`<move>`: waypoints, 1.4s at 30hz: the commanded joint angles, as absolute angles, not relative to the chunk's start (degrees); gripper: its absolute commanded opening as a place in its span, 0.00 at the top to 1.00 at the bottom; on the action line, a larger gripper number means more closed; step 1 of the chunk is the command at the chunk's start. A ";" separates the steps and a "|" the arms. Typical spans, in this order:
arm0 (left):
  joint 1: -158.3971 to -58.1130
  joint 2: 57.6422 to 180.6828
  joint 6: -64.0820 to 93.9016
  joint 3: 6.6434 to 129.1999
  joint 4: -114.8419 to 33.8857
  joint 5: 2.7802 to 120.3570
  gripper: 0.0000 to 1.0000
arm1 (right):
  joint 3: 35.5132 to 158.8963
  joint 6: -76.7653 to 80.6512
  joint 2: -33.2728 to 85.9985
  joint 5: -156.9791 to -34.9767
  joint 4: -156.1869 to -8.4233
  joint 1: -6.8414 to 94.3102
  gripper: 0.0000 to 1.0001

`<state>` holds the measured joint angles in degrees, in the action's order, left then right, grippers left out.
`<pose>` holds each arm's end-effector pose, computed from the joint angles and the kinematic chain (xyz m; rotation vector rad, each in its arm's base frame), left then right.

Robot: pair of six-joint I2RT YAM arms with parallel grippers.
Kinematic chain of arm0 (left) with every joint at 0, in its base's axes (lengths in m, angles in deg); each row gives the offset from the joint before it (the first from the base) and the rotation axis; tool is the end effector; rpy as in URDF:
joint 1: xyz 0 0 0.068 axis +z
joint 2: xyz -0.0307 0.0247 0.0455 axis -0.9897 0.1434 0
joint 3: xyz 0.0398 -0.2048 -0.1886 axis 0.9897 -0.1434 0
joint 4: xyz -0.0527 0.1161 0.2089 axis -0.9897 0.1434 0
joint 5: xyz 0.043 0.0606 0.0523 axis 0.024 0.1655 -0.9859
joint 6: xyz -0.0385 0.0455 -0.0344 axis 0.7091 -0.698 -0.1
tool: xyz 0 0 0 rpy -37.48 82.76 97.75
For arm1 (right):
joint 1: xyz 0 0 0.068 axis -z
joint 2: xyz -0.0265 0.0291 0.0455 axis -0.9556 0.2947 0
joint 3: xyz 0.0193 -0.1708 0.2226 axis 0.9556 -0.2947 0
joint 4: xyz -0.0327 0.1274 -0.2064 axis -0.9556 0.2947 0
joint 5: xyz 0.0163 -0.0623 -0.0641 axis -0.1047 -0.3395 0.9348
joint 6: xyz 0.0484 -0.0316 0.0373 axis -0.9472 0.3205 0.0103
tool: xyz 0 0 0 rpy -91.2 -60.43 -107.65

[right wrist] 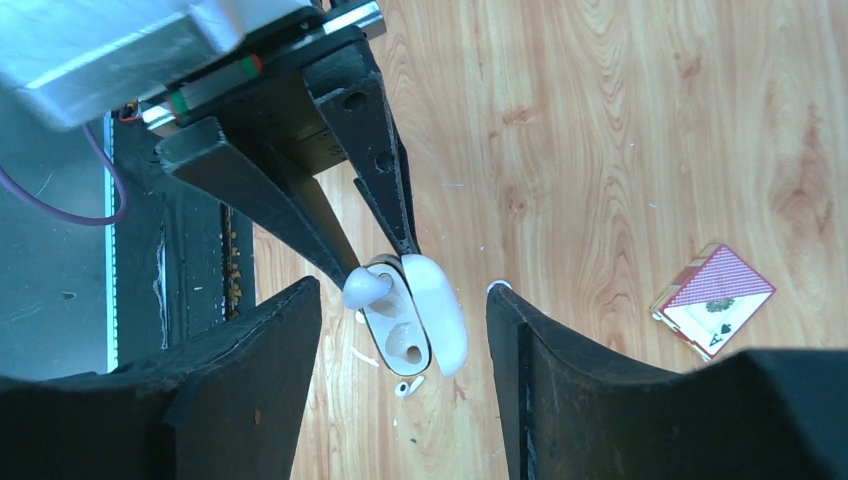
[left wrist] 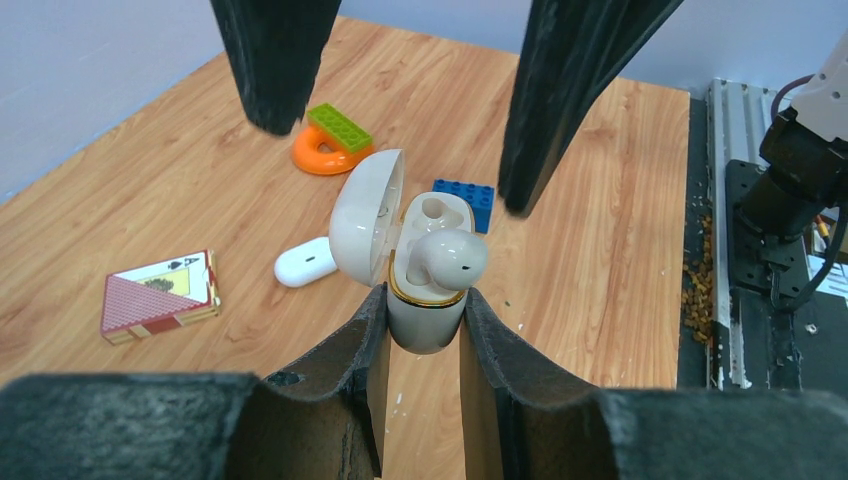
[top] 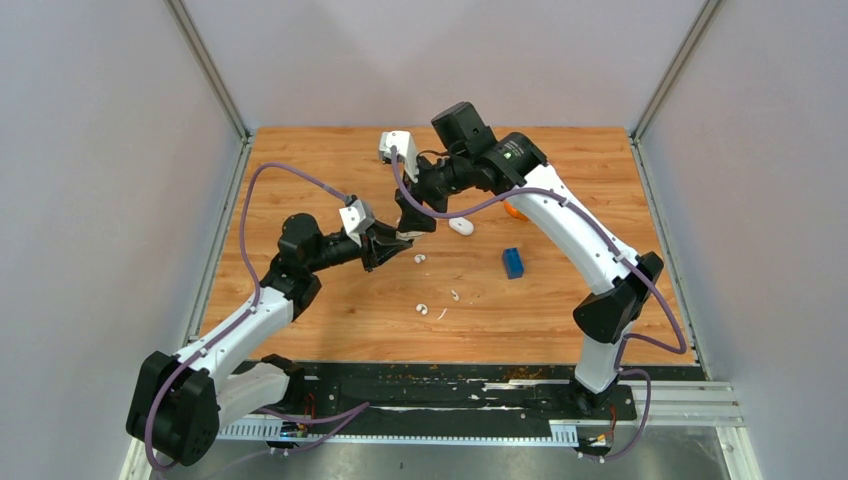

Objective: Insert the wireless bluetooth earbuds into the charging case
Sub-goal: Adjust the earbud with the charging case.

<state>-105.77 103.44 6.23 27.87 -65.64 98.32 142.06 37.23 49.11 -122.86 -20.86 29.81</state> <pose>0.1893 -0.1273 0.2964 0.9043 1.3949 -0.9753 0.2486 0.2753 0.4156 -1.5935 1.7073 0.8347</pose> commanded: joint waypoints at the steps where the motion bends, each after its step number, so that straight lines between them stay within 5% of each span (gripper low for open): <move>1: -106.04 102.40 5.76 30.60 -68.08 100.07 1.00 | 144.18 38.27 50.03 -125.49 -20.78 29.76 0.38; 42: -106.02 102.03 5.53 30.09 -68.17 100.94 1.00 | 143.37 43.41 51.61 -117.40 -15.84 31.11 0.42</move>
